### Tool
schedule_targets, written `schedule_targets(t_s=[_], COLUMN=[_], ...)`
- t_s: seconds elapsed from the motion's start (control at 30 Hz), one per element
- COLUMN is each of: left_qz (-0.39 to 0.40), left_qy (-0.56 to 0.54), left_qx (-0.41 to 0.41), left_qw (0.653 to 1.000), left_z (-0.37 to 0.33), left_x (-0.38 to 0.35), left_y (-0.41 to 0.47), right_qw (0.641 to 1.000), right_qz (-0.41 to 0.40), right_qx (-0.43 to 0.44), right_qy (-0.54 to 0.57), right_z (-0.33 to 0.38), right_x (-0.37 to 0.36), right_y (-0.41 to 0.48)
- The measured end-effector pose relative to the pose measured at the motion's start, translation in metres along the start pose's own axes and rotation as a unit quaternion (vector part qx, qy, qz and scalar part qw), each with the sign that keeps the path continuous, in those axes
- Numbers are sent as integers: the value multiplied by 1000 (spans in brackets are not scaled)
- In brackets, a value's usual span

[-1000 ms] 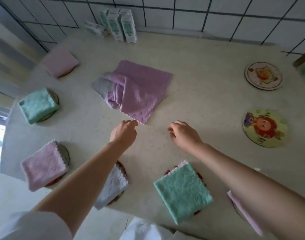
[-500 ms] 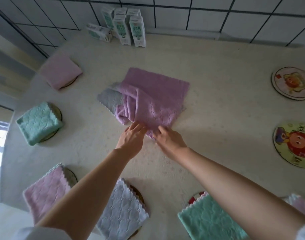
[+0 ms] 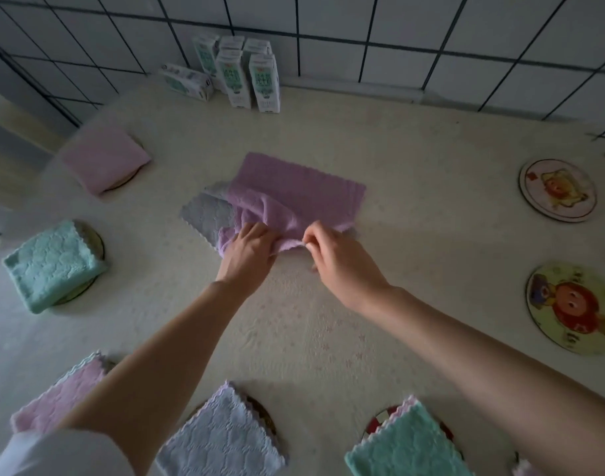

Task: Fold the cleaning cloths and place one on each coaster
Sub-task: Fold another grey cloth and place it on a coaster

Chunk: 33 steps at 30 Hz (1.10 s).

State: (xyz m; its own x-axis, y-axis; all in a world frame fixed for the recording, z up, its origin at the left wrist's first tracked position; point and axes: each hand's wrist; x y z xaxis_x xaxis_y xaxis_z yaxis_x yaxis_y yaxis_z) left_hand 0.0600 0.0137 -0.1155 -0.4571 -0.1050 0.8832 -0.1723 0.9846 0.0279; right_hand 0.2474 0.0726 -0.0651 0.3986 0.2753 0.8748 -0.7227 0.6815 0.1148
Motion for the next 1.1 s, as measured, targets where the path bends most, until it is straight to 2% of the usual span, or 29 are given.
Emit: schedule_targets(t_s=[0.1,0.27,0.33,0.47,0.57,0.7,0.87,0.97,1.1], left_qz=[-16,-59,-68,-74,-74,-123,-200,-205,-206], left_qy=[-29,-66,-81,-96,-90,-170,-189,-189,-170], left_qx=[32,102,105,154,177,176,97,52,36], left_qw=[999,991,989,981,977,962,956,959,963], left_z=[11,21,17,3,-12,-45,-108,-138,-175], left_x=[17,47,58,80,98,125,141,130,96], left_y=[19,43,52,77,95,116,125,114,80], right_qw=[996,987,983,985,978,973,968,967,969], right_qz=[-64,-142,-147,-86,-97,-151,-207,-231,-232], right_qx=[-12,-57,-94,-147,-186,-174,-140,-111,-78], right_qy=[55,55,54,0,14,16,25,19,-17], right_z=[-7,-33,-48,-69,-74,-73,-85,-101,-128], right_x=[29,60,66,78,97,139,187,207,229], right_y=[10,31,41,63,77,84,66,38,-18])
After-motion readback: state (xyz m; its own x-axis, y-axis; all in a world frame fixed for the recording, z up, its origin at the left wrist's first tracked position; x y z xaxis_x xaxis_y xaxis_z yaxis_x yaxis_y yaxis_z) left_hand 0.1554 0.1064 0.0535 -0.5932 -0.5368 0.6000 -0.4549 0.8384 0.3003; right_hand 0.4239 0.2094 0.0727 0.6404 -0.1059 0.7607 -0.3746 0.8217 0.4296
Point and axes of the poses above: each hand's wrist, its own y-axis towards the middle knuckle, its own x-axis out of the back of the hand, z = x × y, and after that the axes turned 9 degrees about -y, right-handed
